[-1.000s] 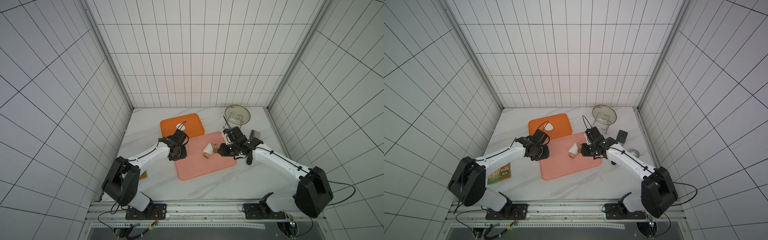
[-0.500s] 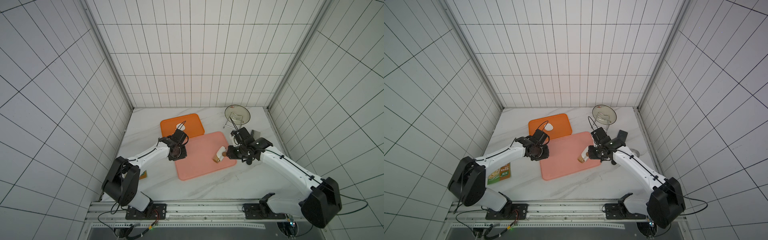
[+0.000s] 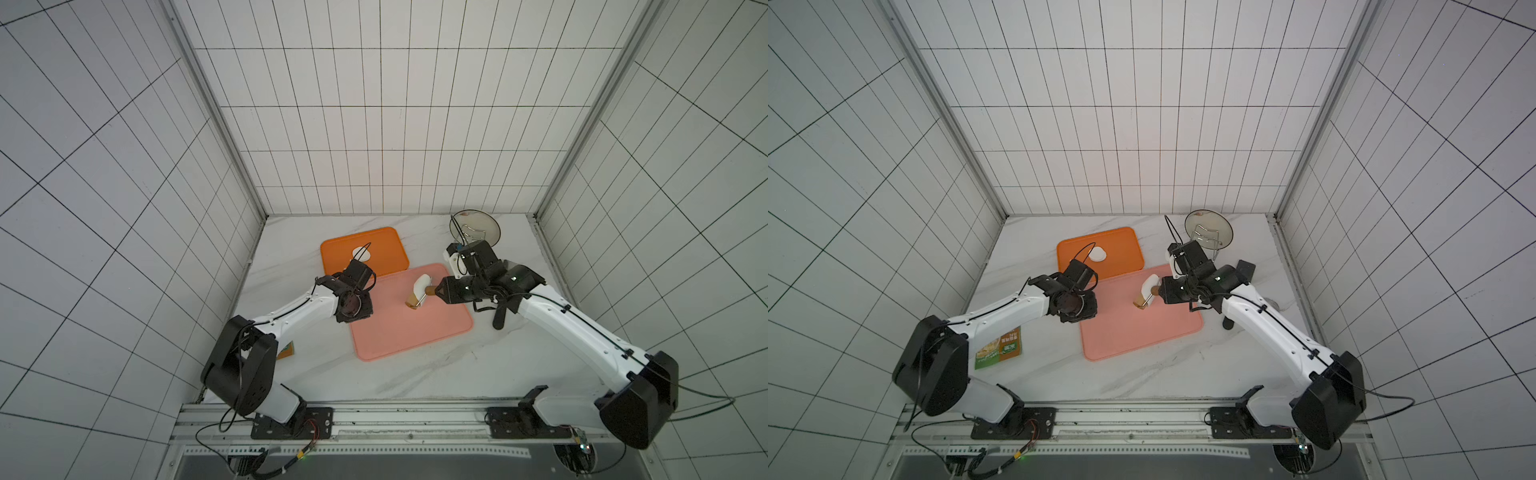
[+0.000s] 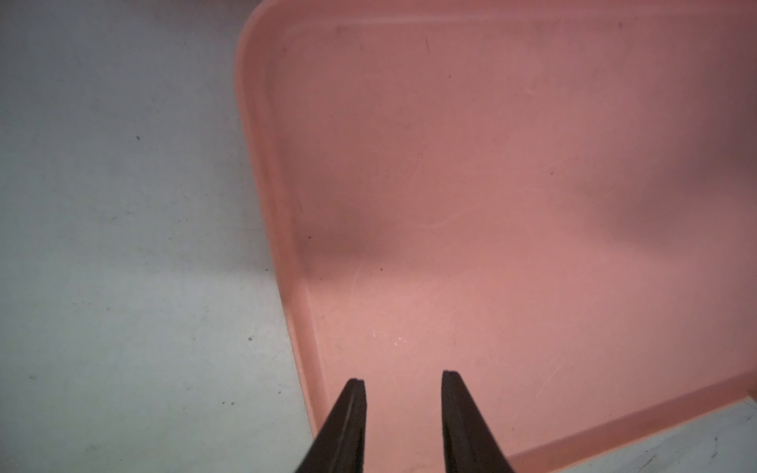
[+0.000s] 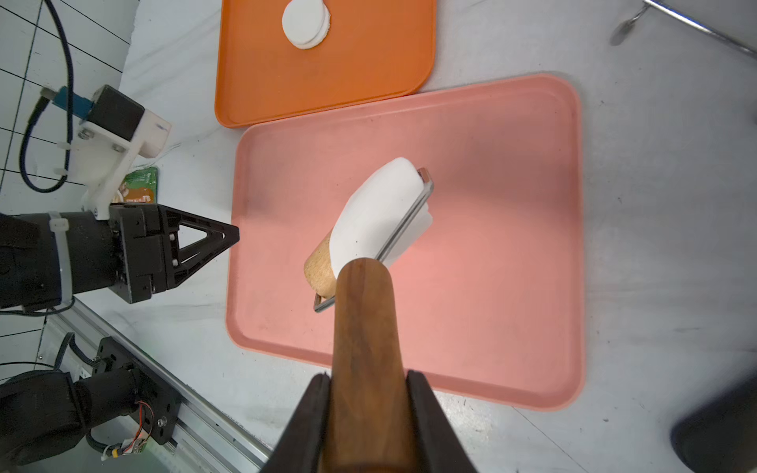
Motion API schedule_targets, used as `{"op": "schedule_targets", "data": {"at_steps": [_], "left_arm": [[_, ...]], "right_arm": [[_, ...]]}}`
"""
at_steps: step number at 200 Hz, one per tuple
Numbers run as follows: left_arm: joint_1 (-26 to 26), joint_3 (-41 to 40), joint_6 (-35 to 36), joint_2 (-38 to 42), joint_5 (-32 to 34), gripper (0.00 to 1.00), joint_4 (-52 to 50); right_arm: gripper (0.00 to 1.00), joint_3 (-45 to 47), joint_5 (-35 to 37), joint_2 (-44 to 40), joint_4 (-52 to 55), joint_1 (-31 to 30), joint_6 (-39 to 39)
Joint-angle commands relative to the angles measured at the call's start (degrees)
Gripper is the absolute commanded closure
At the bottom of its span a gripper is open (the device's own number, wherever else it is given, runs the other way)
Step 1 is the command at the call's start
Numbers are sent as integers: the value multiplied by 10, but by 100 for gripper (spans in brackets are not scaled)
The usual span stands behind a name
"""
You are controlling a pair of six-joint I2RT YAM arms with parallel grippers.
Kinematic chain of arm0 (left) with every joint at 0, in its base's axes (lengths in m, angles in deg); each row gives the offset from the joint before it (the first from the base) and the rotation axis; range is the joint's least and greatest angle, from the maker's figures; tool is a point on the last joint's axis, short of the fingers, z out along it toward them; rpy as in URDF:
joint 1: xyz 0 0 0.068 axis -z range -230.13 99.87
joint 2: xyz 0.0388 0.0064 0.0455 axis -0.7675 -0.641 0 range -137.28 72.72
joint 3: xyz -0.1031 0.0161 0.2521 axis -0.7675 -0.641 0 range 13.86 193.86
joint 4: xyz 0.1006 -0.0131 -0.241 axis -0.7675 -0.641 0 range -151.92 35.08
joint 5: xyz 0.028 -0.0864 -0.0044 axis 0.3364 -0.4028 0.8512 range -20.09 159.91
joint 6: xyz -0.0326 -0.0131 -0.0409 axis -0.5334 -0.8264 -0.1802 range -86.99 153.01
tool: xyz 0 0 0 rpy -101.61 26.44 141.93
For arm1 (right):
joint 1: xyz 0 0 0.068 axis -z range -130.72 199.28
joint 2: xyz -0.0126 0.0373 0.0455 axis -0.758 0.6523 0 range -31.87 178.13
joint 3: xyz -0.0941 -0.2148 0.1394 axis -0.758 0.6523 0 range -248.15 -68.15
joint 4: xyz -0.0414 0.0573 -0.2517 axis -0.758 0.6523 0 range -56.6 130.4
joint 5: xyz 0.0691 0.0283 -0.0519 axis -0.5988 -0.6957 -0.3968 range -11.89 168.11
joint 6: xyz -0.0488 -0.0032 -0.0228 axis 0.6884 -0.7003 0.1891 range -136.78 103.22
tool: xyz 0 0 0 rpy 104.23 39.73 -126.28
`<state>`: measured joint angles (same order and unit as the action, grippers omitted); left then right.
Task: Roll out the dumpling wrappers from the dough
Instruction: Flatten out the dough on the work surface.
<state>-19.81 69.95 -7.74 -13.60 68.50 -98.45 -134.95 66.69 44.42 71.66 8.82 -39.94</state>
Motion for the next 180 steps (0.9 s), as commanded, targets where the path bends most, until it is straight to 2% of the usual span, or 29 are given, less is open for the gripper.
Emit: {"op": "schedule_targets", "data": {"at_steps": [1, 26, 98, 124, 180], "left_arm": [[3, 0, -3, 10, 4, 68, 6], [3, 2, 1, 10, 8, 68, 3], [2, 2, 4, 3, 9, 68, 3], [1, 0, 4, 5, 11, 68, 3], [-10, 0, 10, 6, 7, 68, 6]], "right_arm": [[100, 43, -16, 38, -56, 6, -11], [100, 89, -19, 74, -92, 11, -26], [100, 83, -44, 133, -151, 7, -50], [100, 87, -33, 107, -122, 8, -31], [100, 120, -9, -27, -66, 36, -18]]}}
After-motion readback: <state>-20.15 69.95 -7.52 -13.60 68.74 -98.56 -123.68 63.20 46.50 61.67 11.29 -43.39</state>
